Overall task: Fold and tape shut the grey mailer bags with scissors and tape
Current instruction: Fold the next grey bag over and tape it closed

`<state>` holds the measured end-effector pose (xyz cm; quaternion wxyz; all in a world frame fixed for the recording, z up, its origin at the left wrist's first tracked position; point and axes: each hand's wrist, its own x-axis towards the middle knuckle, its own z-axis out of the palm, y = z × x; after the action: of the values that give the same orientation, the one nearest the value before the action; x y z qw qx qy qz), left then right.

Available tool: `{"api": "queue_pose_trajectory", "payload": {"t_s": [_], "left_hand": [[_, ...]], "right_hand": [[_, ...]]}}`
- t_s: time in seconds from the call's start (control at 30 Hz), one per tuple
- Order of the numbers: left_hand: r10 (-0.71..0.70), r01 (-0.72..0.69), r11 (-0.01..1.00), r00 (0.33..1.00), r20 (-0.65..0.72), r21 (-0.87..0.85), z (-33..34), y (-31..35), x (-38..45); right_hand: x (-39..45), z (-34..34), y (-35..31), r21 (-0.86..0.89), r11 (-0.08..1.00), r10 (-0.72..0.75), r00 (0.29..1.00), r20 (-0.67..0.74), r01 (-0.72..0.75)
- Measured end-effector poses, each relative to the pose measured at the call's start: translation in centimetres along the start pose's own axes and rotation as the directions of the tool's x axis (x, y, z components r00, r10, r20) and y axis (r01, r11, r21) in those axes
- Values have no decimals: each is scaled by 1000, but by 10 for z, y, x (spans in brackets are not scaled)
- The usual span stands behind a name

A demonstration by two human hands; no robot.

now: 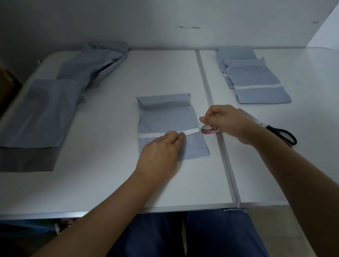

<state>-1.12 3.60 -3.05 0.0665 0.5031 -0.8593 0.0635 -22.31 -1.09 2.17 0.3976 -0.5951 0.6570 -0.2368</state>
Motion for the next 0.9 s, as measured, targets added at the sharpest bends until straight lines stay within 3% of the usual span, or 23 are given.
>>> {"api": "queue_pose_trajectory", "payload": {"t_s": [0.43, 0.9], "left_hand": [[-2, -1, 998, 999, -36, -68, -6, 2, 0], [21, -19, 1000, 996, 87, -18, -20, 6, 4]], "right_hand": [[-1, -8, -13, -346, 935, -81, 997, 15, 81], [-5, -1, -22, -563, 821, -104, 995, 13, 93]]}}
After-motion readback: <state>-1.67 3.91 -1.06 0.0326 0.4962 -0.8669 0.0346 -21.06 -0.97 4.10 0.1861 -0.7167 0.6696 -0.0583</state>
